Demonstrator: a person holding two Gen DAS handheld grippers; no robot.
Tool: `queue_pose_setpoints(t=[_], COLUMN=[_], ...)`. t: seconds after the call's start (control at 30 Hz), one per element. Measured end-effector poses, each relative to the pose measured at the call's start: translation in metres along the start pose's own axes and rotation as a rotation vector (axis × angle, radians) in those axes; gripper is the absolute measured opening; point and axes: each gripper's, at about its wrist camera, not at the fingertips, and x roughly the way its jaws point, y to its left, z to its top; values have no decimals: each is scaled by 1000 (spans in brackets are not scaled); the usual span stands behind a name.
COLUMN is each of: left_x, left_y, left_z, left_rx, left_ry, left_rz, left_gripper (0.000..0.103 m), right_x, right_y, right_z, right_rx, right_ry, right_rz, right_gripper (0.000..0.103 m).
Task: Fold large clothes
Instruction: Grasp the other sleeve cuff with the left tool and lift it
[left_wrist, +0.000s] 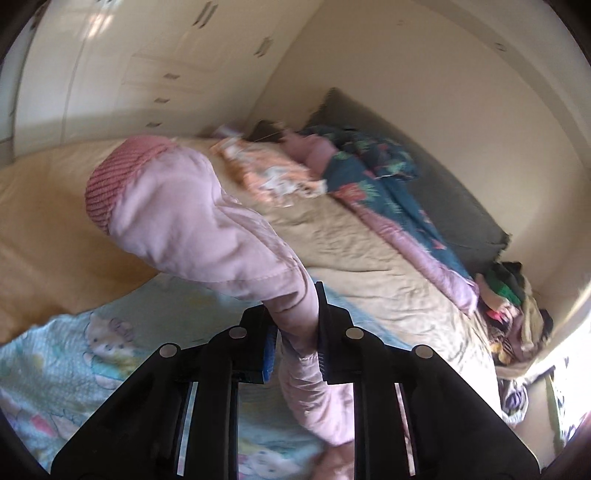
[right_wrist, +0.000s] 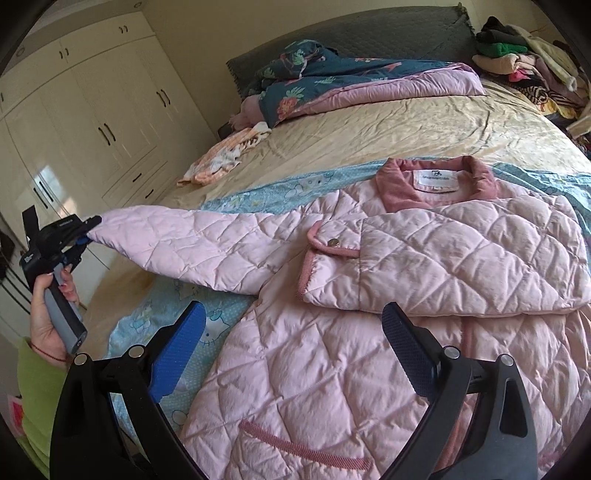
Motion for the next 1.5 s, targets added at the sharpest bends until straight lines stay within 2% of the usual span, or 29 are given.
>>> queue_pose_setpoints(t=[0.2,0.7,1.17,1.5], left_x=[-14,-24,-21,0], left_y=[-54,-147,-212,-255], left_z=[-5,-41,-87,-132], left_rx=[77,218,318,400], left_ry=[-14,-14,36,108], left_rz=[-55,-143,-227,-281], left_gripper=[10,10,10,10], right_x=[-29,-83,-115,-128], right_y=[-16,-70,-115,-145], right_z=[0,-8,-15,-19], right_rx=[23,138,202,252], right_ry=[-40,-109,-168,-183], right_rz=[-2,-27,-74,-97], right_gripper=[96,96,96,96])
